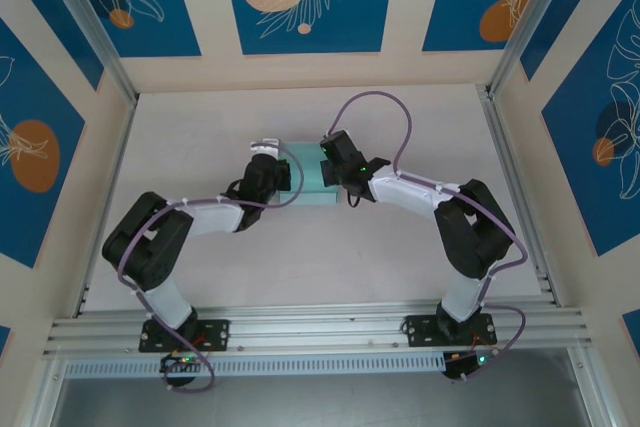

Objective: Fold the paper box

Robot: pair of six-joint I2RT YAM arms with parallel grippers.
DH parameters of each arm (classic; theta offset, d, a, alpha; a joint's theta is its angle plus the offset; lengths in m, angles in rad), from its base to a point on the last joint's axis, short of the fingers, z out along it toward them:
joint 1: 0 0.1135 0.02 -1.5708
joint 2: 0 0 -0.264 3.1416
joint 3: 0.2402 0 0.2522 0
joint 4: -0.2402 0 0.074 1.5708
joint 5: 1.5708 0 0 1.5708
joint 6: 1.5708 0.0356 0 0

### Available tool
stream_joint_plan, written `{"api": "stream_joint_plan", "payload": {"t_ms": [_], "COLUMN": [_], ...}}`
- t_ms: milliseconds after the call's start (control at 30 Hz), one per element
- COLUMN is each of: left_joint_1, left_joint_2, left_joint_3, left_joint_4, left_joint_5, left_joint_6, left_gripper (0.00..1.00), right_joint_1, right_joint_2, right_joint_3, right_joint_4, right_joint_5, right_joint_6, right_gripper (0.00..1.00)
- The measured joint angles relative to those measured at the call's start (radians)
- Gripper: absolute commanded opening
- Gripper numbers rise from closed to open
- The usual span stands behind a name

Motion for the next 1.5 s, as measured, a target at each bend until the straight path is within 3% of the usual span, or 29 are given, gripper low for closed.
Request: {"api": "stream_joint_plan", "payload": {"t_ms": [767, 1500], "left_joint_1": [-0.059, -0.096], "left_joint_2": [-0.006, 0.037], "left_joint_3": [-0.098, -0.157], "left_joint_4": [0.136, 0.28], "left_joint_5": [-0.147, -0.259], "left_joint_6": [-0.016, -0.032], "left_gripper": [0.0, 0.0], "right_joint_1": [0.139, 0.142], "right_joint_2": [-0.015, 0.048], "right_joint_3": [-0.029, 0.013], "right_joint_4": [-0.03, 0.013], "right_joint_5": [0.19, 0.244], "right_joint_6": [0.17, 0.195], "right_gripper": [0.02, 0.02]}}
